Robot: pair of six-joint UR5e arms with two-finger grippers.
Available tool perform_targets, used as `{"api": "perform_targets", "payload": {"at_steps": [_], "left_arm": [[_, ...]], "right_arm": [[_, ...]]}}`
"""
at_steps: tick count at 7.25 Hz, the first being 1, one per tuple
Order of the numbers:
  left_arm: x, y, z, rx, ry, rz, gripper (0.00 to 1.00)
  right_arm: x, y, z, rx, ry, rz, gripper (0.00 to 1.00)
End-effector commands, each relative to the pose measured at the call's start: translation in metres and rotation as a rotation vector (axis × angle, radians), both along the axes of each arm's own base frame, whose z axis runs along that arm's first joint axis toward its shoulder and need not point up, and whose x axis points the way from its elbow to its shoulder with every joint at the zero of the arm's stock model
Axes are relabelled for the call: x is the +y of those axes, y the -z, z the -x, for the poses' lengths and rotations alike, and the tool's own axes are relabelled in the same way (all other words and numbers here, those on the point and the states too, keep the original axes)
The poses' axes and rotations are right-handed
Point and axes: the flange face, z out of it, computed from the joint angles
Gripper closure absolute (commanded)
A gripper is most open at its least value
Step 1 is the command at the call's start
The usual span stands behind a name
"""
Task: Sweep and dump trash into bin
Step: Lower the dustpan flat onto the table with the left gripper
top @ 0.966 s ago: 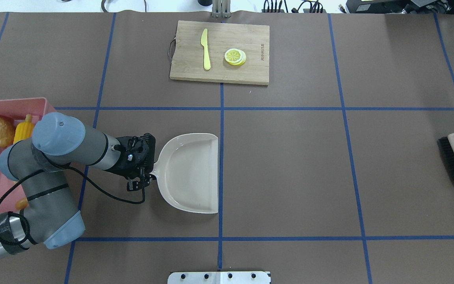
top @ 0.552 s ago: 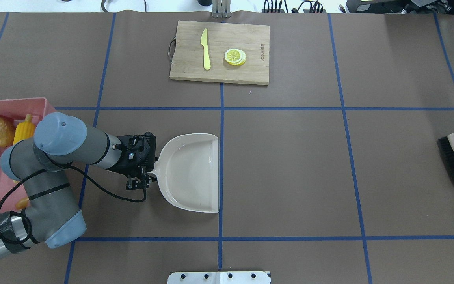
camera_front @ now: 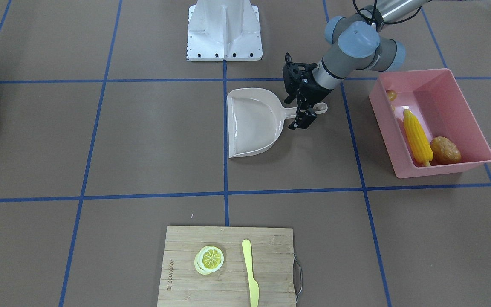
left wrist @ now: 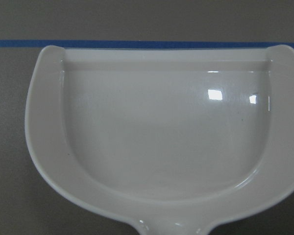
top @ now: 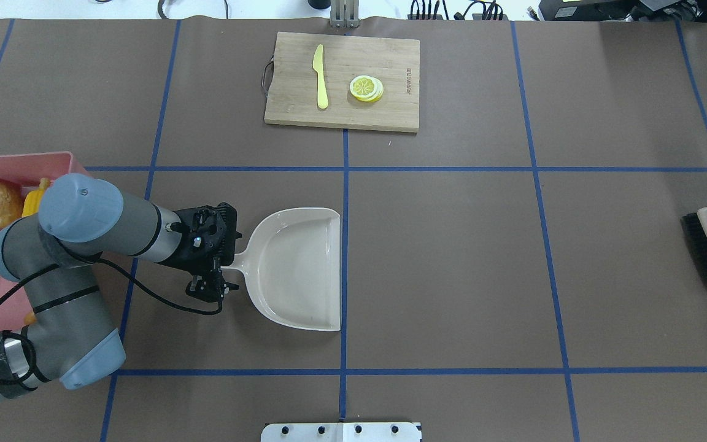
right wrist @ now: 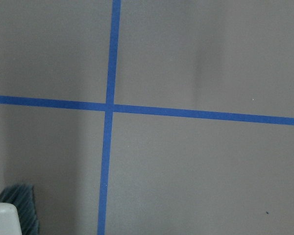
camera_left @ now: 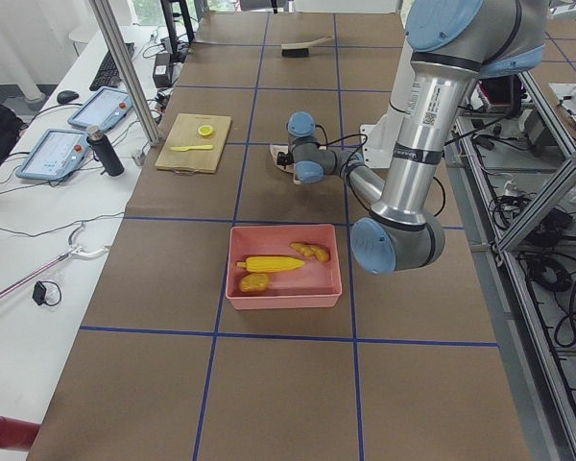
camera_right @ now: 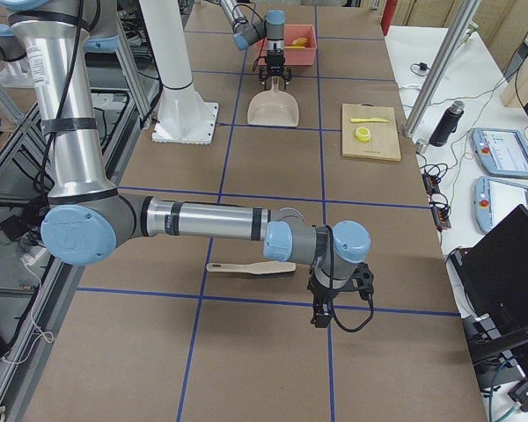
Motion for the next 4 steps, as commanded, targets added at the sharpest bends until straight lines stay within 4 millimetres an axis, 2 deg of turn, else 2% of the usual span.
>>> {"api": "perform_targets", "payload": {"at_steps": [1,2,4], "left_arm": [[0.017,-0.004,0.031,0.006,0.003,-0.015,0.02],[0.015,-0.004,0.044,0.005,0.040,-0.029,0.02],[-0.024,-0.006,0.078,-0.023,0.203,-0.054,0.02]], "right_arm": [[0.000,0.000,0.000,0.000,0.000,0.000,0.00],[0.000,0.000,0.000,0.000,0.000,-0.001,0.00],[-0.013,0.013,0.006,-0.001,0.010,-0.024,0.00]]}}
